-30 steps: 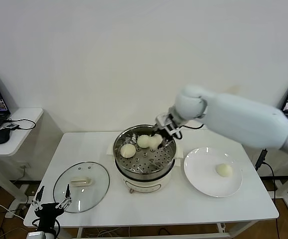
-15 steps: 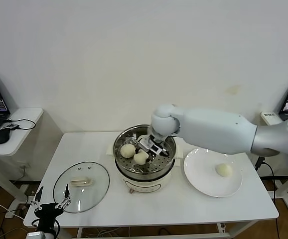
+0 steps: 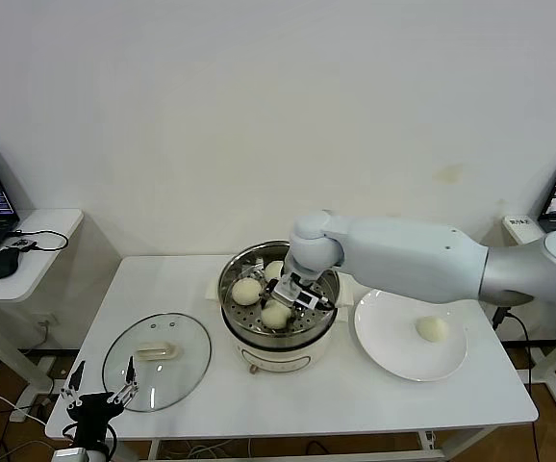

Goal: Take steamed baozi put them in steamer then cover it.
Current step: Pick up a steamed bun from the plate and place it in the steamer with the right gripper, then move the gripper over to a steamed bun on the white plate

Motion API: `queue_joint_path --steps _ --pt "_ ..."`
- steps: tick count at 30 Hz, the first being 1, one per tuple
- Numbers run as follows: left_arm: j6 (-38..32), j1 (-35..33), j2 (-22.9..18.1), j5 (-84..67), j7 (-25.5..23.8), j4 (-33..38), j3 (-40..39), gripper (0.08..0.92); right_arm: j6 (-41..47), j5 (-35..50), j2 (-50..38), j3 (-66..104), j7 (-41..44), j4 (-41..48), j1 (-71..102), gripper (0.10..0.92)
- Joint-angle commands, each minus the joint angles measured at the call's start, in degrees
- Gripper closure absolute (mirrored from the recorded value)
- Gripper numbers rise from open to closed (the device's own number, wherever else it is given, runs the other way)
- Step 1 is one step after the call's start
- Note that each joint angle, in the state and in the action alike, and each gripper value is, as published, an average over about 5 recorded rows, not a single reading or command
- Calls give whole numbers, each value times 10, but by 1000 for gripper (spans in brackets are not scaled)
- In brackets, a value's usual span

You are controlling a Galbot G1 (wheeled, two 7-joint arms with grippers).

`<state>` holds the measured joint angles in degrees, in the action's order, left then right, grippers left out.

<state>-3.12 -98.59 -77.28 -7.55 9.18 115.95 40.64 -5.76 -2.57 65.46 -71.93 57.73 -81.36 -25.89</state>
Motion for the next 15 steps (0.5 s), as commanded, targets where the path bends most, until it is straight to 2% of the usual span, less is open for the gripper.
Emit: queue_joint_path --steps 1,4,11,15 --pt "0 1 1 -1 0 1 2 177 -5 5 -23 31 2 -2 -16 260" --pt "0 2 3 -1 0 1 2 177 32 30 -52 56 10 -7 -29 213" --pt "1 5 12 -3 -1 -1 1 177 190 107 -163 87 26 -47 -51 203" --pt "1 8 19 -5 -2 -1 0 177 238 119 -238 94 27 -70 -45 202"
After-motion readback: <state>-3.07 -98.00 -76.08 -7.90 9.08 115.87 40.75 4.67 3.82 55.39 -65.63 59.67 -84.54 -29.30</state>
